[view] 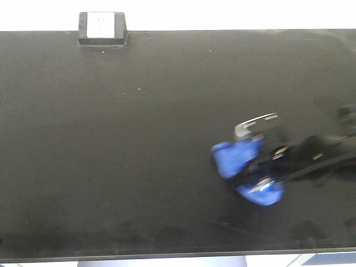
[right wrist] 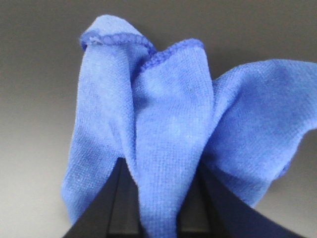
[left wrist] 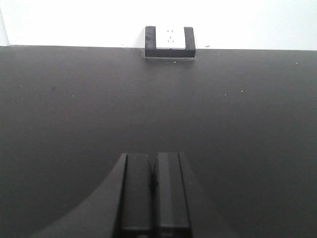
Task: Wipe right workspace with blue cloth
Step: 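Lower the cloth onto the counter and wipe it across the surface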
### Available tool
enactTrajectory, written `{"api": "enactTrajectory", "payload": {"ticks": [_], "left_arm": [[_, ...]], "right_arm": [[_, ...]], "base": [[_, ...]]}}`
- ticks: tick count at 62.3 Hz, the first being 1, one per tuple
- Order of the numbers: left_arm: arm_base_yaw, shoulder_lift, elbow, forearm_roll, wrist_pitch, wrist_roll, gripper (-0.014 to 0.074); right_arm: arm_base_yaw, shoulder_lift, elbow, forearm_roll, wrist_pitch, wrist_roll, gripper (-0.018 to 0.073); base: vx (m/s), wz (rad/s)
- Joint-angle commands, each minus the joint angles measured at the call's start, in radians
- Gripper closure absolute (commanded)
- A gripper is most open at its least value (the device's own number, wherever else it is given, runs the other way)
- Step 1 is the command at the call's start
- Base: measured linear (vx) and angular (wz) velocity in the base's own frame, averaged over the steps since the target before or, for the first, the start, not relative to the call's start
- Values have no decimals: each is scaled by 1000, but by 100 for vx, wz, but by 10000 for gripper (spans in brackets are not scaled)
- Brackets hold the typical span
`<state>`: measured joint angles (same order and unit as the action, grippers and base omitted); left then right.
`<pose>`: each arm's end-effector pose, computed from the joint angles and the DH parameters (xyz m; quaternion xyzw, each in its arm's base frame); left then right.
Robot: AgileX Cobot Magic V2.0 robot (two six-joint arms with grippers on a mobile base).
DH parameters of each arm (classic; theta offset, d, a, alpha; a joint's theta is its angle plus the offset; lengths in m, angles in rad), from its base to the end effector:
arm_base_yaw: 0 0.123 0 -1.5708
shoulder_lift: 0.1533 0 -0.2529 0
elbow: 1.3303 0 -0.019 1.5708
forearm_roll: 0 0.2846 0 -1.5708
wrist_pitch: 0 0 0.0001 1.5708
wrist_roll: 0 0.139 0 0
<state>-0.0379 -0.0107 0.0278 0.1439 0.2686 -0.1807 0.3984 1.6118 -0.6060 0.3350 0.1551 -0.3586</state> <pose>0.1685 -0.0011 0.1707 -0.0136 0.7727 -0.0106 0.6346 0.2773 0.1244 0.0350 -0.2107 0.9447 0.0703 0.2412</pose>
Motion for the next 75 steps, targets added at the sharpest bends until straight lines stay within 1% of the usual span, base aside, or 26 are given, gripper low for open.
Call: {"api": "enactTrajectory", "payload": {"ticks": [1,4,8,14,19,22,25,29,33,40,44,48,49,58,65,68,75], "left_arm": [[-4,-15,30,1,-85,-8,602],[-4,-15,30,1,-85,-8,602],[-4,-15,30,1,-85,-8,602],[-4,-15,30,1,-85,-8,602],[-4,-15,30,1,-85,-8,602],[-4,-15,30,1,-85,-8,602],[-4,-15,30,1,-85,-8,602],[-4,-15,30,1,-85,-8,602],[-4,-15,30,1,-85,-8,602],[-4,-15,30,1,-85,-8,602],[-4,-15,30,1,-85,-8,602],[-4,-15,30,1,-85,-8,602],[-4,-15,30,1,-85,-8,602],[-4,-15,30,1,-85,-8,602],[-4,-15,30,1,-85,-8,602],[-4,-15,30,1,-85,-8,602],[-4,-15,30,1,-85,-8,602]], "right_arm": [[35,-20,-10,1,-32,-7,560],[-3,-20,-10,-15,-34,-7,560],[-84,-20,-10,-56,-30,-7,560],[-270,-20,-10,-103,-14,-7,559],[-398,-20,-10,-82,-12,7,559],[-444,-20,-10,-49,-15,12,559],[-467,-20,-10,-15,-17,7,557],[-461,-20,-10,7,-20,-28,550],[-434,-24,-10,13,-19,-52,529],[-384,-34,-12,10,-18,-105,457],[-359,-43,-12,10,-12,-143,379],[-340,-50,-12,11,-10,-155,299],[-334,-52,-12,11,-10,-155,265],[-336,-78,-12,23,2,-142,16],[-337,-127,-12,30,25,-135,-134],[-337,-167,-12,32,32,-135,-172],[-337,-278,-12,32,45,-135,-167]], "base": [[0,0],[0,0],[0,0],[0,0],[0,0],[0,0],[0,0],[0,0],[0,0],[0,0],[0,0],[0,0],[0,0],[0,0],[0,0],[0,0],[0,0]]}}
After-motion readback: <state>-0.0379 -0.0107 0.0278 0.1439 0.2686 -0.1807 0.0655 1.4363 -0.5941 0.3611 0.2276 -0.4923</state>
